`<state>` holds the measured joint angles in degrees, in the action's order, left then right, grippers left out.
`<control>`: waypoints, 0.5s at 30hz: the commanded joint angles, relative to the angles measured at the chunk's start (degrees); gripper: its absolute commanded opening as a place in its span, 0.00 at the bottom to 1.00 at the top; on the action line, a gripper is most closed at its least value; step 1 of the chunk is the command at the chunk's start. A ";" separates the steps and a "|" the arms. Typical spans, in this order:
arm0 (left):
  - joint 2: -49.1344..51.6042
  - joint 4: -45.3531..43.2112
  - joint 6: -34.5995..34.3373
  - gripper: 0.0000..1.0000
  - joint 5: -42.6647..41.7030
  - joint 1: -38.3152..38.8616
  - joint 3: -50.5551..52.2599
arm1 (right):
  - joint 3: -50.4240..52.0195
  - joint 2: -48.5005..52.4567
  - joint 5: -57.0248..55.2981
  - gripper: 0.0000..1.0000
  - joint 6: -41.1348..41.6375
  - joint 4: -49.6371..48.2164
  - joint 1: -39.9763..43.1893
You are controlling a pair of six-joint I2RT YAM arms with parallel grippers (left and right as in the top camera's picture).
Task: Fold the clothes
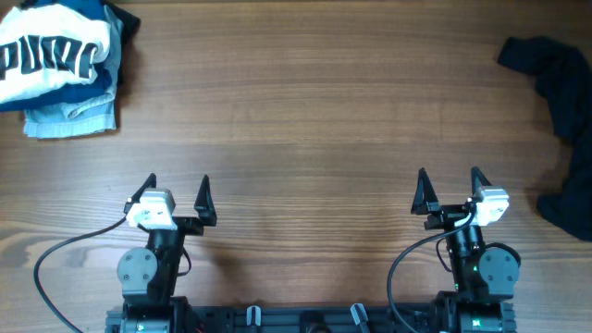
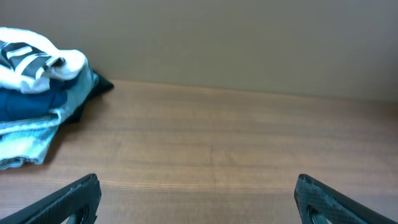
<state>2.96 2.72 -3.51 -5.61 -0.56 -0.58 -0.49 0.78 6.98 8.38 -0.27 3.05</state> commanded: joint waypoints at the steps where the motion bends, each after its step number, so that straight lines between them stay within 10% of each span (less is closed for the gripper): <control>1: -2.80 1.62 0.11 1.00 2.27 1.09 0.26 | 0.20 -0.50 -0.81 1.00 0.76 -0.20 -0.24; 15: -2.58 1.46 -1.42 1.00 2.21 1.09 0.26 | 0.20 -0.50 -0.81 1.00 0.74 -0.20 -0.24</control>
<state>0.80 3.84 -3.97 -4.16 0.27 -0.58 -0.45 0.78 6.98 8.38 -0.30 3.05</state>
